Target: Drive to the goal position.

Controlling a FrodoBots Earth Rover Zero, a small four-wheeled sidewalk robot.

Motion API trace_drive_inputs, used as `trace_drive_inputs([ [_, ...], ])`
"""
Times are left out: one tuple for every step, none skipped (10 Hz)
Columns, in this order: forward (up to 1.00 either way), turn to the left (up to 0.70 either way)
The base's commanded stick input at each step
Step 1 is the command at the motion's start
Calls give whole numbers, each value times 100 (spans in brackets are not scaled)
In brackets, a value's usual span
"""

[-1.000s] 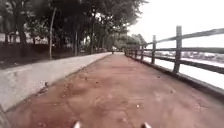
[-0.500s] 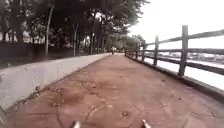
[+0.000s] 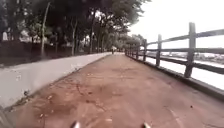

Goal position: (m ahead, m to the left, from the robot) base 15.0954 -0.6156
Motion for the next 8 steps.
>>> trace_drive_inputs([
  [50,0],
  [50,0],
  [50,0],
  [50,0],
  [50,0],
  [50,0],
  [50,0],
  [50,0],
])
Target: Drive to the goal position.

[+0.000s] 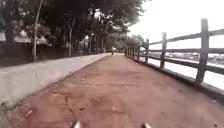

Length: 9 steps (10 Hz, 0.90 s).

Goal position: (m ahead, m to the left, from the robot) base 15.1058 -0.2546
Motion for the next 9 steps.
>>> trace_drive_inputs([
  [50,0],
  [50,0],
  [50,0],
  [50,0],
  [50,0],
  [50,0],
  [50,0],
  [50,0],
  [50,0],
])
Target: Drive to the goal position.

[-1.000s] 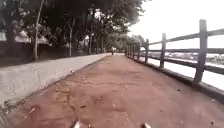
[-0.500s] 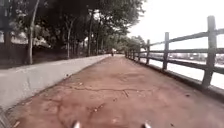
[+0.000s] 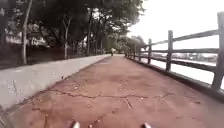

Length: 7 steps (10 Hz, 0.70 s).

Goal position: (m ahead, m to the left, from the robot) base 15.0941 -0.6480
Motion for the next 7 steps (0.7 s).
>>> trace_drive_inputs([
  [50,0],
  [50,0],
  [50,0],
  [50,0],
  [50,0],
  [50,0],
  [50,0],
])
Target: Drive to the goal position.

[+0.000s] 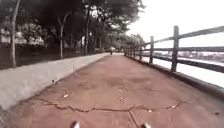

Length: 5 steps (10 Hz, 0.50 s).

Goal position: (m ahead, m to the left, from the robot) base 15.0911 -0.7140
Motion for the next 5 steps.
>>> trace_drive_inputs([
  [50,0],
  [50,0],
  [50,0],
  [50,0],
  [50,0],
])
